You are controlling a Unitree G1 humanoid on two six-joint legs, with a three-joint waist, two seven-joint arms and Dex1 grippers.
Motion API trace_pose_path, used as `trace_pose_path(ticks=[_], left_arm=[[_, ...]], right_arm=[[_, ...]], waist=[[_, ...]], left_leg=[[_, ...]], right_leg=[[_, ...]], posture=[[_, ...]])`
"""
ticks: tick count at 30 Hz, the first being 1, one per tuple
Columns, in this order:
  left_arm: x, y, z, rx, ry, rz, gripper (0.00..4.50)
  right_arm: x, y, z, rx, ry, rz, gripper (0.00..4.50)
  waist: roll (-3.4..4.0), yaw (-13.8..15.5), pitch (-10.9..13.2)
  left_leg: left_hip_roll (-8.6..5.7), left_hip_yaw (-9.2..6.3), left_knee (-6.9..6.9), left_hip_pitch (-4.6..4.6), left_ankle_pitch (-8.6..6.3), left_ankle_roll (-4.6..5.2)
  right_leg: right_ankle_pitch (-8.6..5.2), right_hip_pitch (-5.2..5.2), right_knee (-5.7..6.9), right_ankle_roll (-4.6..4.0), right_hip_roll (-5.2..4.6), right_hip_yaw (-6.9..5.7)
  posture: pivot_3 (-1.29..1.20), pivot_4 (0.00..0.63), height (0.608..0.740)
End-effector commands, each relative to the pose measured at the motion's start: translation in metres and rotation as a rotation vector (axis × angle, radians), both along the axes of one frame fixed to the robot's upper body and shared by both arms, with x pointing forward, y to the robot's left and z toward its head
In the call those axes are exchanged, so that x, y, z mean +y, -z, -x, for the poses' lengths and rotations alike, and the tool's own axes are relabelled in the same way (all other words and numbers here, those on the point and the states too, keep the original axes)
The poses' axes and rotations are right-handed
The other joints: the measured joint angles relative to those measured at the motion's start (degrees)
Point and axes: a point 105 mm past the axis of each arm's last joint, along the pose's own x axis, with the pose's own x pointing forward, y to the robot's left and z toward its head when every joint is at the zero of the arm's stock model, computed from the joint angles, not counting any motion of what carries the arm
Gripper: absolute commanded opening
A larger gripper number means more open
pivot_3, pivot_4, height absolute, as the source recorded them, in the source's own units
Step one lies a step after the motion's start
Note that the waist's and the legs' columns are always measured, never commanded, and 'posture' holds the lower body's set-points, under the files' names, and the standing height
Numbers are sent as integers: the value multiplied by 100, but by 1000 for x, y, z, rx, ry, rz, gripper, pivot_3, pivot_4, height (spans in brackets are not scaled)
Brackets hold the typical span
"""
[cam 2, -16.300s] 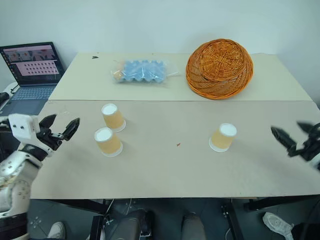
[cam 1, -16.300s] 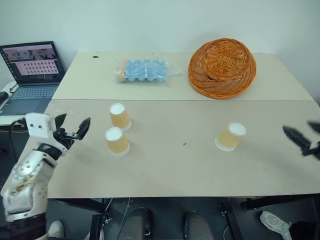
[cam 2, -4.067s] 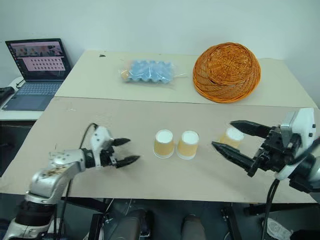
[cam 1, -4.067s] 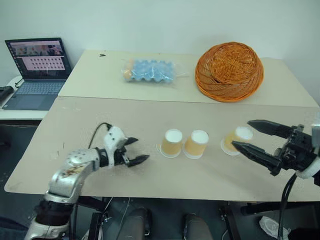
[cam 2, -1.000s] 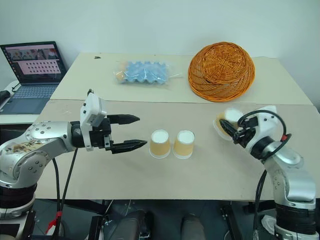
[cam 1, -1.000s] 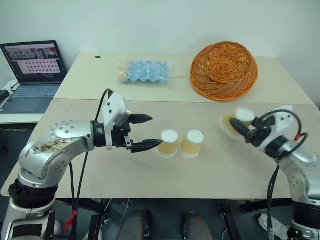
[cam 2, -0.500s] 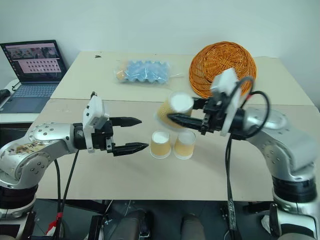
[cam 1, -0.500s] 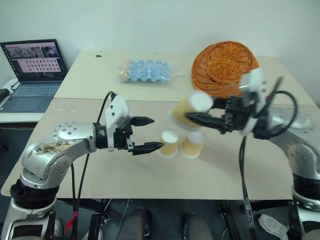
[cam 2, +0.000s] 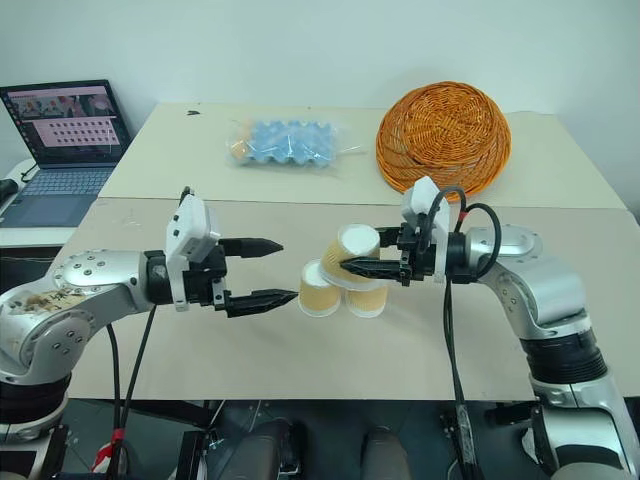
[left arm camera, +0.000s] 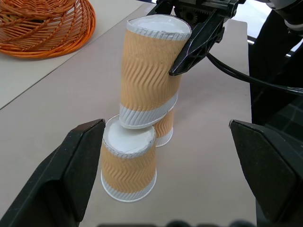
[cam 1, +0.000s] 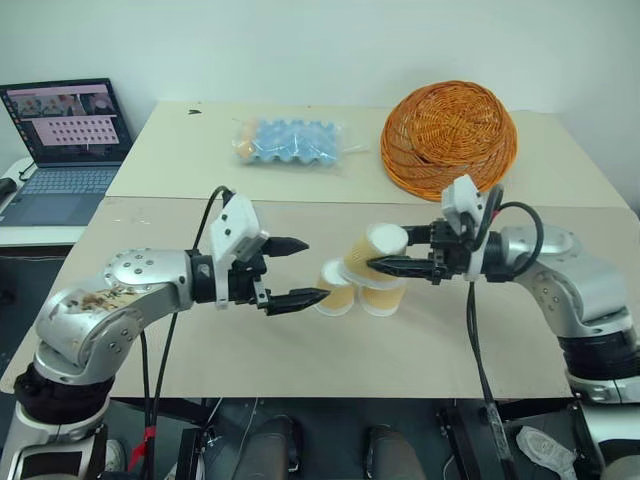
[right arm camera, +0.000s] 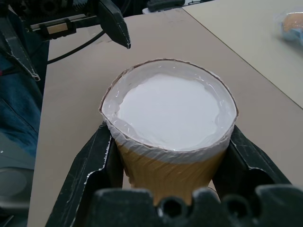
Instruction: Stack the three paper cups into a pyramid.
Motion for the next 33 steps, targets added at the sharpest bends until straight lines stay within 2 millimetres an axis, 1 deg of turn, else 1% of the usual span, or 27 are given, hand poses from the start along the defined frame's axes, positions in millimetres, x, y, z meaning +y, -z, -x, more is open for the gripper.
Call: trace_pose_path(ticks=[1,2,4,6,7,10,11,21,26,33], left_arm=[[0,-11,5,-48,6,10,4500],[0,-11,5,-49,6,9,4500],[0,-11,5,-50,4,7,4500],[0,-11,5,-48,3,8,4500],[0,-11,5,-48,2,8,4500],[-1,-11,5,-47,5,9,4500],[-1,-11,5,-47,6,9,4500],[-1,-11,4,-43,14,15,4500],[-2,-11,3,-42,19,19,4500],[-3,-11,3,-41,24,24,4500]], right_arm=[[2,-2,-1,-31,1,15,2230],[3,-2,-1,-33,0,13,2230],[3,-2,-1,-37,0,15,2230],[3,-3,-2,-35,5,15,3172],[3,-3,-1,-33,4,15,3316],[2,-3,0,-45,5,23,4367],[2,-3,0,-47,7,22,4475],[0,-9,6,-42,-9,19,4475],[-5,-11,9,-43,-10,23,4475],[-16,-12,8,-48,12,38,4475]], waist=[[0,1,0],[0,-1,0],[0,-1,0],[0,-1,0],[0,-1,0],[0,-1,0],[0,0,0],[-1,2,0],[-1,4,0],[-1,1,0]], left_leg=[[0,-1,0,0,4,-7],[0,-1,0,0,18,-31],[0,0,0,0,22,-37],[0,0,0,0,22,-37],[1,0,0,1,22,-37],[0,0,-1,0,22,-37],[0,0,-1,-1,22,-37],[0,0,-3,-2,22,-38],[-1,0,-4,-2,22,-38],[-1,0,-4,-2,21,-35]], right_leg=[[0,0,-1,0,0,-1],[0,-1,-2,0,0,-1],[0,3,-2,0,0,-1],[0,2,0,0,0,-1],[0,2,1,0,0,-1],[0,-1,2,0,0,0],[0,-2,1,0,0,0],[0,-3,0,0,0,0],[0,-3,-2,0,0,0],[0,-3,-2,0,0,1]], posture=[[0,150,726],[0,150,726],[0,150,726],[0,150,726],[0,150,726],[0,150,726],[0,150,726],[0,150,726],[0,150,726],[0,150,726]])
